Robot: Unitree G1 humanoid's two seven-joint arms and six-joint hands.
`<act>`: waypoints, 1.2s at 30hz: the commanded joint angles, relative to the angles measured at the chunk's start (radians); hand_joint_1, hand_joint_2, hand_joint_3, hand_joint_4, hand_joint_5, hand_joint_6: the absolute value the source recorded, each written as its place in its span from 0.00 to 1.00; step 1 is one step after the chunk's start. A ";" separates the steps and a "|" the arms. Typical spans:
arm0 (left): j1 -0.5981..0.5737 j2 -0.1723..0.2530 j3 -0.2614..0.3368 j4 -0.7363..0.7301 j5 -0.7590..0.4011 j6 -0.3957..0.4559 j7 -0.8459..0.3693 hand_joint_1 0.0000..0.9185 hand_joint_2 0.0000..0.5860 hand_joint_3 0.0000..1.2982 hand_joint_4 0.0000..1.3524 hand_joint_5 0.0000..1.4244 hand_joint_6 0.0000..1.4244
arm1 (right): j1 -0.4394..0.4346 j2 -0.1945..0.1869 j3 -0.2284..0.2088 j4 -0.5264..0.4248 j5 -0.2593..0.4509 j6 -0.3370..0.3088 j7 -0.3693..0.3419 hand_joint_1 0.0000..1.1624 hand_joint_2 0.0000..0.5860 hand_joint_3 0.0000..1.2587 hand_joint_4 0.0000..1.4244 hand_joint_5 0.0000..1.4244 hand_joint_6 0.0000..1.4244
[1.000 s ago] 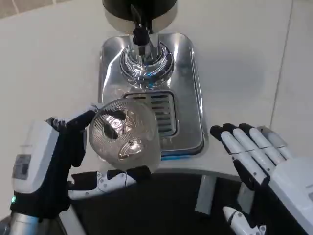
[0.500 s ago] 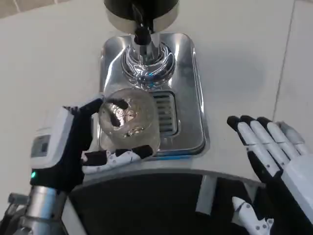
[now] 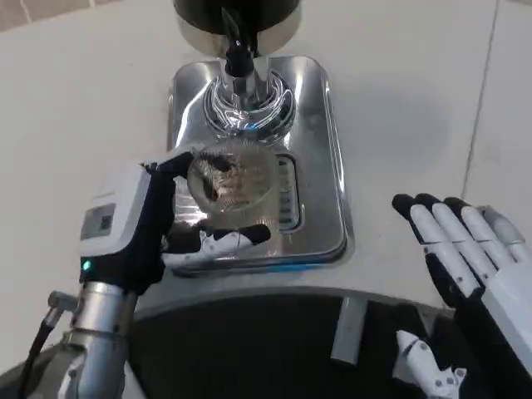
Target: Grasp the cup under the faucet to collect the drink, then remove the cup.
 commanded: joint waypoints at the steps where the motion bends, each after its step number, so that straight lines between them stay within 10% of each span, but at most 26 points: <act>1: -0.053 0.010 -0.021 0.059 -0.002 -0.003 0.032 0.75 0.00 0.82 0.91 0.97 1.00 | -0.022 0.006 0.009 -0.009 -0.011 0.021 0.029 0.12 1.00 0.00 0.00 0.00 0.00; 21: -0.197 0.014 -0.087 0.240 -0.013 0.015 0.074 0.75 0.00 0.83 0.88 0.94 1.00 | -0.078 -0.008 0.012 0.005 -0.001 0.069 0.070 0.13 1.00 0.00 0.00 0.00 0.00; 28: -0.191 0.022 -0.076 0.238 -0.027 0.037 0.085 0.52 0.00 0.52 0.47 0.68 0.80 | -0.087 -0.011 0.020 0.023 -0.002 0.071 0.065 0.13 1.00 0.00 0.00 0.00 0.00; 36: -0.178 0.043 -0.078 0.229 -0.058 0.007 0.066 0.26 0.04 0.35 0.23 0.54 0.61 | -0.094 -0.013 0.027 0.044 0.001 0.068 0.054 0.13 1.00 0.00 0.00 0.00 0.00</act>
